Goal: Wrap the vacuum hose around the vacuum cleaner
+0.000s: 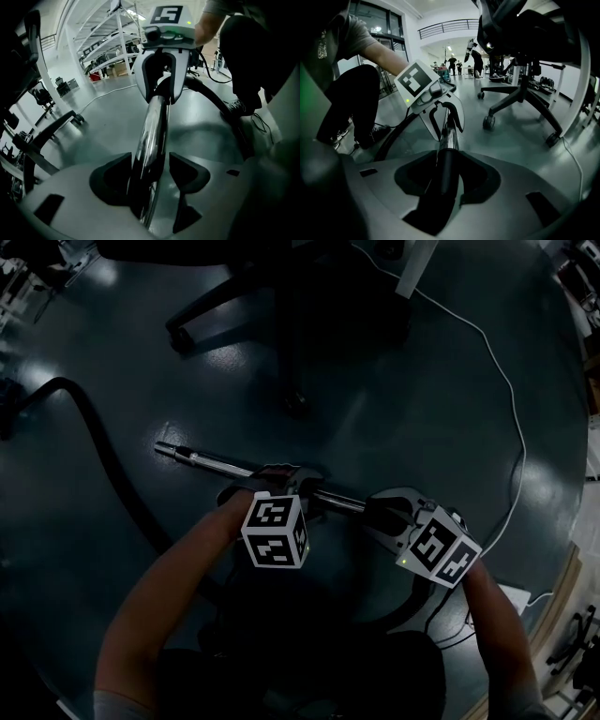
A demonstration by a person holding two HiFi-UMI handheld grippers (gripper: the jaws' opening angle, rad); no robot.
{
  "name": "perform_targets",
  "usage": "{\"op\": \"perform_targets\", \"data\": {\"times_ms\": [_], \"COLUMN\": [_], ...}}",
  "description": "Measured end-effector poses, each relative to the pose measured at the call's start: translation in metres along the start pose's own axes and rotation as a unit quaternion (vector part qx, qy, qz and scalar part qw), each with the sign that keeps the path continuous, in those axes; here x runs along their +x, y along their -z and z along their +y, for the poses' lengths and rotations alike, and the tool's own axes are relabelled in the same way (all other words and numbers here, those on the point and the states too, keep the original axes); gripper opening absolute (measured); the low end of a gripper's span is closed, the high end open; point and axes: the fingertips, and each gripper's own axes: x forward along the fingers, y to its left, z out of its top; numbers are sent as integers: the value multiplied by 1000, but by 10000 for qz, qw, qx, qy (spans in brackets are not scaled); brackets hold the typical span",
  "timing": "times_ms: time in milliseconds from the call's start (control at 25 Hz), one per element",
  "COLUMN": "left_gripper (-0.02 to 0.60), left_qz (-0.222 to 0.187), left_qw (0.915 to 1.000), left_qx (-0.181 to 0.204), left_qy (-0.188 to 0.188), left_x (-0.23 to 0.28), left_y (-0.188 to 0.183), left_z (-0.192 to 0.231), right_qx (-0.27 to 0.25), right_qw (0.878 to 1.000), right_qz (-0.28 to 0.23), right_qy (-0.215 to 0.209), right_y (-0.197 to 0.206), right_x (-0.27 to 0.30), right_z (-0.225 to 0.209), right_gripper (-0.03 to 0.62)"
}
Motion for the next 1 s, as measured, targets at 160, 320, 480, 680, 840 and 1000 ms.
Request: {"op": "perform_targets", "data": {"times_ms": [160, 320, 480, 680, 840, 1000], "left_gripper": [255, 247, 153, 146, 144, 144], "left_qz": [113, 209, 399, 761, 1124, 1311], "left_qw": [9997, 9986, 9973, 9954, 9924, 9909], "left_qx": [157, 357, 601, 565, 501, 215], "left_qy": [-130, -341, -113, 157, 53, -226], "left_x": [-4, -2, -4, -19, -45, -80], "left_y": [6, 12, 15, 28, 40, 48], "left_z": [-1, 0, -7, -14, -4, 7], "right_qx": [16, 40, 162, 243, 72, 62], "right_qw": [9998, 9994, 9986, 9957, 9962, 9985], "right_qz": [-119, -163, -169, -347, -497, -506], "right_qy": [-147, -292, -479, -821, -705, -192], "right_y": [-10, -18, -20, -39, -55, -72], "right_x": [-3, -5, -4, -11, -21, -31], "right_z": [6, 12, 16, 26, 28, 22], "right_gripper": [152, 152, 152, 153, 153, 153]}}
